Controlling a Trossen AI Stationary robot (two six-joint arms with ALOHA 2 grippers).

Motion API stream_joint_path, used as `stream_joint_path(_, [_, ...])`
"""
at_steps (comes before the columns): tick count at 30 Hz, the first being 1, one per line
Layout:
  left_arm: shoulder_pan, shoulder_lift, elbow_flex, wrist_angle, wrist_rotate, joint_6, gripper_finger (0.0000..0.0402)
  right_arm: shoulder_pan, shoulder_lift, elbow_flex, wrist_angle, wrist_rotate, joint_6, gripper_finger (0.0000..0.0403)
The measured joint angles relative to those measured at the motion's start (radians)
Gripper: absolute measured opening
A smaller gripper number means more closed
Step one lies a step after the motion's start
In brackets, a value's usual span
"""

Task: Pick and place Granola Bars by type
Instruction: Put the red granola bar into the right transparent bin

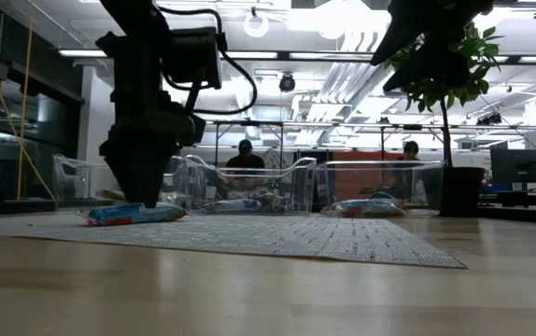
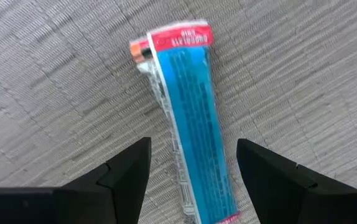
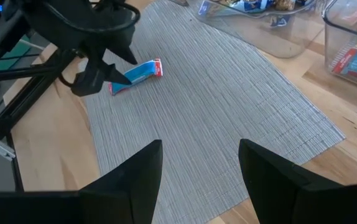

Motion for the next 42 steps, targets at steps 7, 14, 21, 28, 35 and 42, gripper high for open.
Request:
stream_joint_path(7, [0.000,0.064,0.000,0.010,0.025,-0.011,0.0233,0.000,0.000,0.000,0.002,0.000,-0.009,0.0196])
stream_joint_path(14, [0.000,0.068,0.000,0.016,0.028,-0.011,0.0199,0.000,0.000,0.000,0.002,-0.003,-0.009,0.0196])
stream_joint_path(21, [0.000,0.069,0.000,0.038,0.063,-0.011,0.0105,0.000,0.000,0.000,0.002,-0.004,-0.017,0.0196])
stream_joint_path(28, [-0.001,0.044,-0.002,0.044,0.138,-0.011,0.0039,0.000,0.000,0.000,0.002,-0.004,-0.024,0.0196])
stream_joint_path(35, [0.001,-0.052,0.095,0.053,0.116,0.027,0.0034,0.000,0.000,0.000,0.002,-0.004,-0.029,0.0196])
stream_joint_path(42, [0.000,-0.058,0.411,0.097,-0.086,0.360,0.0033,0.000,0.000,0.000,0.003,-0.003,-0.028,0.0196])
